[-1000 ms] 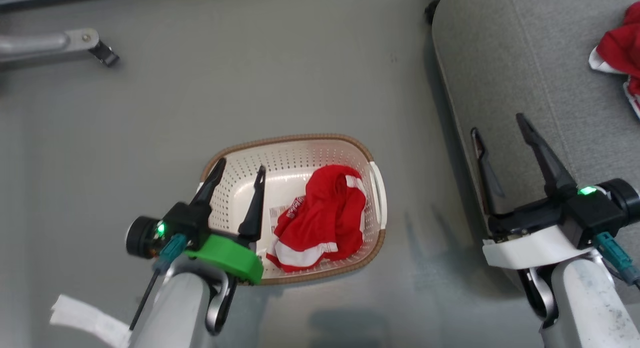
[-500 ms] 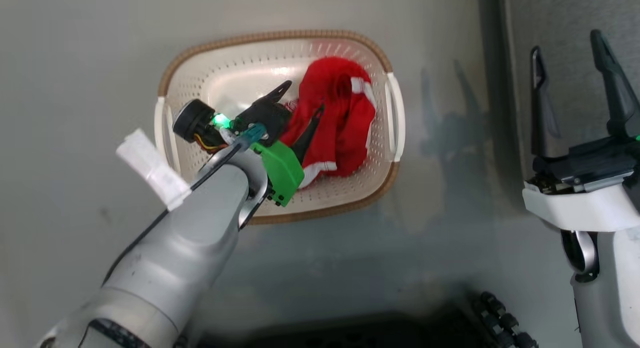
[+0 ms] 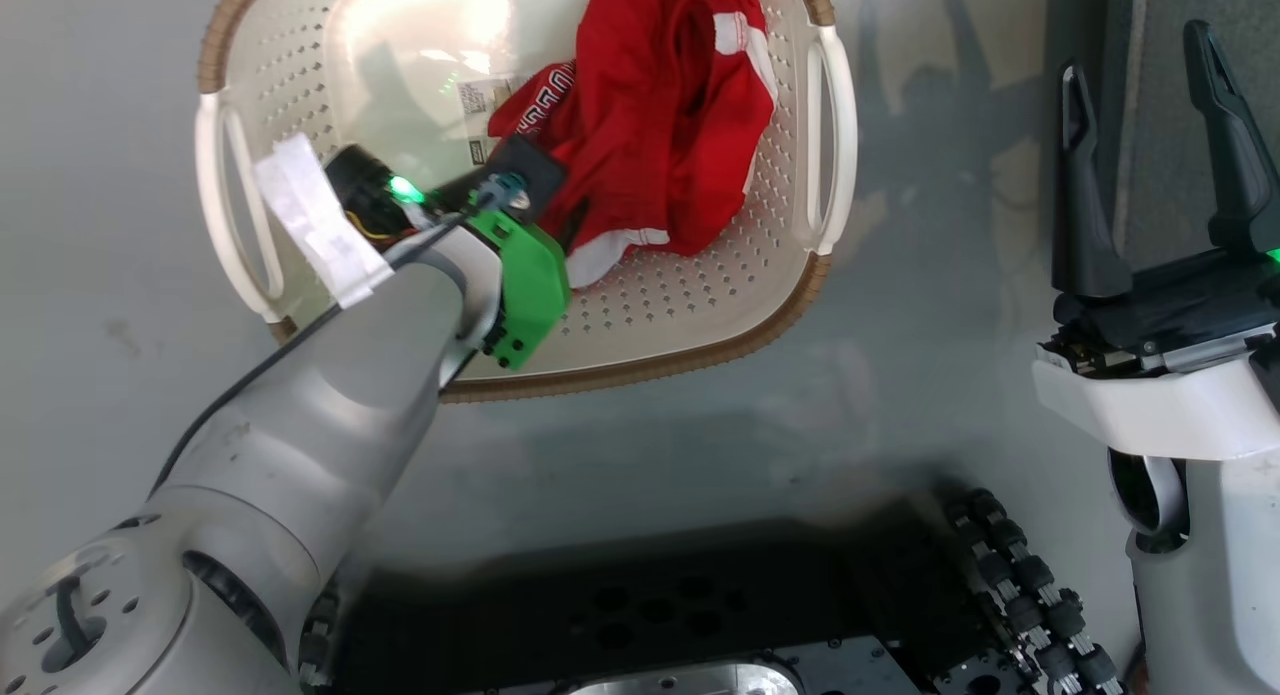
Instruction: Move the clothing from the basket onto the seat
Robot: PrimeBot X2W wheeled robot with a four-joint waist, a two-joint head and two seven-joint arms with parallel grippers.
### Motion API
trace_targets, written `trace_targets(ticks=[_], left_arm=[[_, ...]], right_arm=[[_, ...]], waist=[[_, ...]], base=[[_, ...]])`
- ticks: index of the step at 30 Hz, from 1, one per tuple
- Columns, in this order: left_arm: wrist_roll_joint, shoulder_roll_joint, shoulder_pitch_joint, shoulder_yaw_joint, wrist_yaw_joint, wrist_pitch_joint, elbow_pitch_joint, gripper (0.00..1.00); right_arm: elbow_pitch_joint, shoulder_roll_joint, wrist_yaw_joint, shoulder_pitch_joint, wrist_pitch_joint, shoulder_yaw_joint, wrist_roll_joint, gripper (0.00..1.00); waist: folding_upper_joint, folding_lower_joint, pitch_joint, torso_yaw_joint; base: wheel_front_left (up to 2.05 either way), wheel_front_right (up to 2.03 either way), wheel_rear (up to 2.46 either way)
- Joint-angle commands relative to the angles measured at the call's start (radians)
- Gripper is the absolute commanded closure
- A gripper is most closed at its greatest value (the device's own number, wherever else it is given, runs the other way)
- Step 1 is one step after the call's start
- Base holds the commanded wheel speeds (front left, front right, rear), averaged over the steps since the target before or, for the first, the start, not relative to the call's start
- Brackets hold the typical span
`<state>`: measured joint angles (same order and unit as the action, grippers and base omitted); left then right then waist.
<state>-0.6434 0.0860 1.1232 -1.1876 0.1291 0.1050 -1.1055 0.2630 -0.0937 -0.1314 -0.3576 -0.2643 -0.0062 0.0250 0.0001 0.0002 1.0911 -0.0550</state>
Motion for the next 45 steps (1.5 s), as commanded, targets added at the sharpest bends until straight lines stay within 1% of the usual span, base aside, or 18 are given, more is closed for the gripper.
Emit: trace_targets(ticks=[1,4,6,7,8,18,24,26,27,28,31,34,39,41,45], left_arm=[[-0.02,0.006,0.024,-0.004,0.002,-0.004,-0.021,0.0],[-0.042,0.002,0.034,-0.018,0.002,-0.022,-0.058,0.0],[-0.043,0.006,0.046,-0.029,0.002,-0.015,-0.083,0.0],[-0.038,0.006,0.049,-0.035,0.002,-0.007,-0.091,0.03],[-0.037,0.005,0.048,-0.04,0.002,0.0,-0.094,1.0],[-0.097,-0.007,0.058,-0.043,0.002,0.086,-0.114,1.0],[-0.137,-0.024,0.003,-0.031,0.002,0.139,-0.096,1.0],[-0.142,-0.027,-0.02,-0.023,0.002,0.155,-0.084,1.0],[-0.141,-0.029,-0.038,-0.012,0.0,0.161,-0.07,1.0],[-0.136,-0.03,-0.051,0.007,-0.009,0.162,-0.039,1.0],[-0.106,-0.002,-0.111,0.064,-0.037,0.16,0.047,1.0],[-0.056,0.033,-0.188,0.137,-0.071,0.159,0.154,1.0],[0.025,0.075,-0.337,0.264,-0.11,0.159,0.314,1.0],[0.074,0.091,-0.392,0.303,-0.125,0.159,0.371,1.0],[0.134,0.107,-0.503,0.384,-0.149,0.159,0.485,1.0]], right_arm=[[0.006,0.002,0.001,0.013,0.0,0.003,0.007,0.0],[0.007,0.004,0.001,0.019,0.0,0.008,0.011,0.0],[0.006,0.006,0.001,0.018,0.0,0.011,0.012,0.0],[0.005,0.007,0.001,0.018,0.0,0.012,0.012,0.0],[0.003,0.008,0.001,0.017,0.0,0.014,0.012,0.0],[-0.014,0.016,0.001,-0.03,0.0,0.017,0.016,0.0],[-0.051,0.013,0.001,-0.034,0.0,0.026,0.019,0.0],[-0.07,0.015,0.001,-0.027,0.0,0.034,0.02,0.0],[-0.084,0.017,0.001,-0.018,0.0,0.039,0.021,0.0],[-0.095,0.02,0.001,-0.008,0.0,0.043,0.022,0.0],[-0.124,0.024,0.001,0.017,0.0,0.054,0.028,0.0],[-0.159,0.029,0.001,0.046,0.0,0.067,0.035,0.0],[-0.219,0.035,0.001,0.116,0.0,0.093,0.046,0.0],[-0.245,0.037,0.001,0.151,0.0,0.105,0.051,0.0],[-0.29,0.039,0.001,0.216,0.0,0.141,0.06,0.0]], waist=[[-0.0001,-0.0002,0.028,-0.025],[-0.0001,-0.0002,0.03,-0.034],[-0.0001,-0.0002,0.03,-0.04],[-0.0001,-0.0002,0.03,-0.043],[-0.0001,-0.0002,0.029,-0.045],[-0.0001,-0.0002,0.01,-0.033],[-0.0001,-0.0002,-0.084,-0.008],[-0.0001,-0.0002,-0.136,-0.003],[-0.0001,-0.0002,-0.183,0.0],[-0.0001,-0.0002,-0.215,0.002],[-0.0001,-0.0002,-0.302,0.001],[-0.0001,-0.0002,-0.396,-0.004],[-0.0001,-0.0002,-0.563,-0.018],[-0.0001,-0.0002,-0.63,-0.025],[-0.0001,-0.0002,-0.75,-0.037]], base=[[0.0,0.0,0.0],[0.0,0.0,0.0],[0.0,0.0,0.0],[0.0,0.0,0.0],[0.0,0.0,0.0],[0.0,0.0,0.0],[0.0,0.0,0.0],[0.0,0.0,0.0],[0.0,0.0,0.0],[0.0,0.0,0.0],[0.0,0.0,0.0],[0.0,0.0,0.0],[0.0,0.0,0.0],[0.0,0.0,0.0],[0.0,0.0,0.0]])
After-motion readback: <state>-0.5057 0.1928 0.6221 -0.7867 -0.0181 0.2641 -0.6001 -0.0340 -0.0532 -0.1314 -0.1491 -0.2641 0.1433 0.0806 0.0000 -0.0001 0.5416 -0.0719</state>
